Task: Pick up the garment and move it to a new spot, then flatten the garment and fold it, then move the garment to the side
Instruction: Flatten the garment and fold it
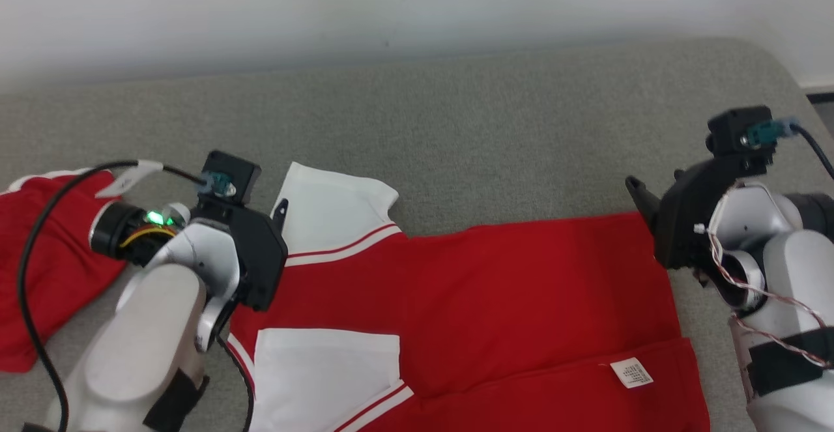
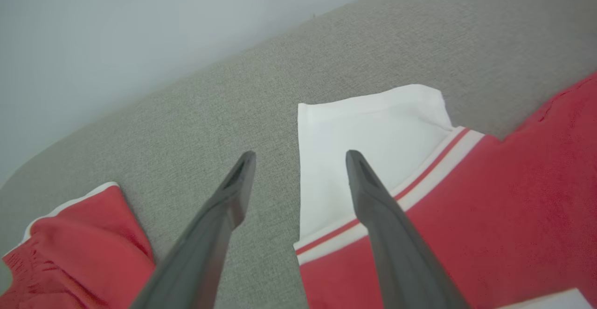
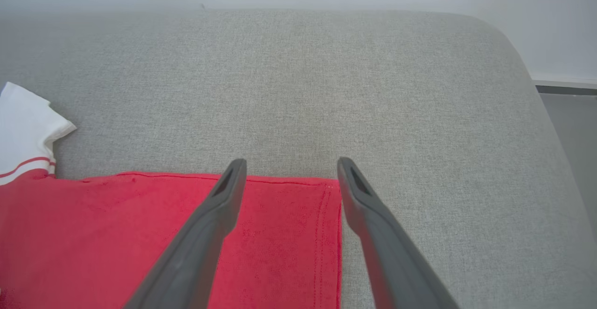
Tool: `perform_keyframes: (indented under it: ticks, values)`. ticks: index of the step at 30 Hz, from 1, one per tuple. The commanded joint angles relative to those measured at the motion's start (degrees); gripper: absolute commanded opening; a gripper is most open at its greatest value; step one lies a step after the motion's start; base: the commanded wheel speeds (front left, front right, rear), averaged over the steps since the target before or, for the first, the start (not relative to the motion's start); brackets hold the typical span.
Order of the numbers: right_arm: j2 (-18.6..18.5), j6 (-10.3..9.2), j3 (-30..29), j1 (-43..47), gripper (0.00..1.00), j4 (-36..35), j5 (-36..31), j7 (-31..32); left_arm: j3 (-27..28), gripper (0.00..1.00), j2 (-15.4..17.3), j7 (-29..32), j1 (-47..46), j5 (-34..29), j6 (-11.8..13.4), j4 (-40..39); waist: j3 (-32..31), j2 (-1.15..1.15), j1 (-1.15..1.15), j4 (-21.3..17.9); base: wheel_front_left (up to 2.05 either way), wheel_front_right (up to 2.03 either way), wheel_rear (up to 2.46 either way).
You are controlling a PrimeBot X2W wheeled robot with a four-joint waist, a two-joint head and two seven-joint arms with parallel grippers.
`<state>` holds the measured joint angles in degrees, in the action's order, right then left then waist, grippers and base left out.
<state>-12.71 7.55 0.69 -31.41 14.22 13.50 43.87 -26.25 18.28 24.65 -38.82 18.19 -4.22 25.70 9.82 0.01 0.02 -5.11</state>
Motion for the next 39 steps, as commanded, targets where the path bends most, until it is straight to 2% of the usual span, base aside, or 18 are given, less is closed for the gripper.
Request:
perform_keyframes:
  ticks: [1,8,13,20,21,22,23,28,33,39]
  values:
    - [-0.20,-0.13,1.38,-2.39,1.00,1.54,-0.26,-0.13,-0.39,1.00,-0.42,0.75,-2.68,0.15,-0.78,2.07,8.26,-0.01,-0.02,-3.99,0.00,0.00,0.00]
    - [-0.24,-0.13,6.69,-10.90,1.00,5.29,1.85,-2.01,-0.93,1.00,0.77,4.01,-12.09,2.47,-2.68,10.38,12.91,-0.01,-0.02,-6.79,0.00,0.00,0.00]
    - [-0.20,-0.13,8.61,-12.43,1.00,5.55,3.39,-3.15,-0.66,1.00,1.43,5.13,-14.58,2.17,-1.84,14.26,13.98,-0.01,-0.02,-7.56,0.00,0.00,0.00]
    - [-2.31,-0.13,9.31,-11.87,1.00,6.26,4.84,-3.68,0.08,1.00,-0.04,5.52,-15.68,3.93,-0.80,18.67,14.03,-0.01,-0.02,-7.39,0.00,0.00,0.00]
    - [-2.47,-0.13,9.18,-11.61,1.00,6.32,4.88,-3.72,0.07,0.62,-0.16,5.99,-15.69,4.03,-0.42,19.37,14.07,-0.01,-0.02,-7.36,0.00,0.00,0.00]
    - [-2.65,-0.13,9.07,-11.30,1.00,6.33,4.94,-3.66,-0.11,0.33,-0.15,6.54,-15.37,4.03,-0.29,20.14,14.12,-0.01,-0.02,-7.33,0.00,0.00,0.00]
    - [-2.90,-0.13,8.99,-11.02,1.00,6.37,4.92,-3.50,-0.19,0.00,-0.35,7.33,-15.01,4.35,-0.17,20.91,14.12,-0.01,-0.02,-7.25,0.00,0.00,0.00]
    - [-5.39,-0.13,8.88,-10.67,1.00,6.00,2.73,-3.99,-0.59,0.00,-1.29,8.28,-14.13,4.57,0.87,21.71,13.99,-0.01,-0.02,-6.24,0.00,0.00,0.00]
    - [-7.65,-0.13,8.88,-9.36,1.00,4.89,-1.63,-8.92,-1.16,0.00,-3.14,4.09,-13.25,3.50,3.17,19.35,12.89,-0.01,-0.02,-4.39,0.00,0.00,0.00]
    - [-10.43,-0.13,11.41,-6.11,1.00,5.86,-2.70,-13.78,-2.21,0.00,-6.38,-1.37,-11.49,2.25,6.91,17.04,11.44,-0.01,-0.02,-2.12,0.00,0.00,0.00]
